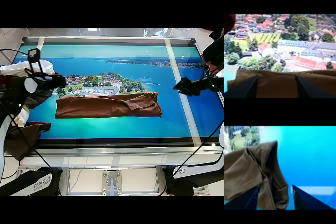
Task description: Fold the shirts.
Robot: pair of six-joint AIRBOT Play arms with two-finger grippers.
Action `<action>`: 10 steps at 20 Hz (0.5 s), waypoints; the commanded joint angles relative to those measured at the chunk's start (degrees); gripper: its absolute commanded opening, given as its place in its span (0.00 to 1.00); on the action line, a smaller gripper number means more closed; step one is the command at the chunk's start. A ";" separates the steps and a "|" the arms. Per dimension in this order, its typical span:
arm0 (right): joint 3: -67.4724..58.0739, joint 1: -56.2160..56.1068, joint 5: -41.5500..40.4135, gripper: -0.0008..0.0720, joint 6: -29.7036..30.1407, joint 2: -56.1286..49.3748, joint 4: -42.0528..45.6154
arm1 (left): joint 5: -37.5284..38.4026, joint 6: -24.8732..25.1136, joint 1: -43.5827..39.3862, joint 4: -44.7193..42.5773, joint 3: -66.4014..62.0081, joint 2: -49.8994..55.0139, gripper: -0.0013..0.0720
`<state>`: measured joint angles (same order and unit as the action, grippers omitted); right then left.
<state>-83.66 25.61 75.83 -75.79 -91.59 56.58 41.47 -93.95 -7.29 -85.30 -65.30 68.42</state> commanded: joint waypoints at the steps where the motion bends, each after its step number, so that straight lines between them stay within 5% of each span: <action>1: -0.22 5.38 10.32 0.75 0.72 -7.15 -8.85 | 0.17 1.81 -7.56 0.00 -4.37 3.96 0.75; 10: -0.39 -1.42 5.79 0.88 8.04 -18.56 -8.31 | 1.27 1.62 -14.64 0.04 -13.35 15.23 0.75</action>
<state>-83.96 26.26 82.39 -69.89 -107.28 48.27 42.74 -92.42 -20.75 -85.27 -77.56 82.08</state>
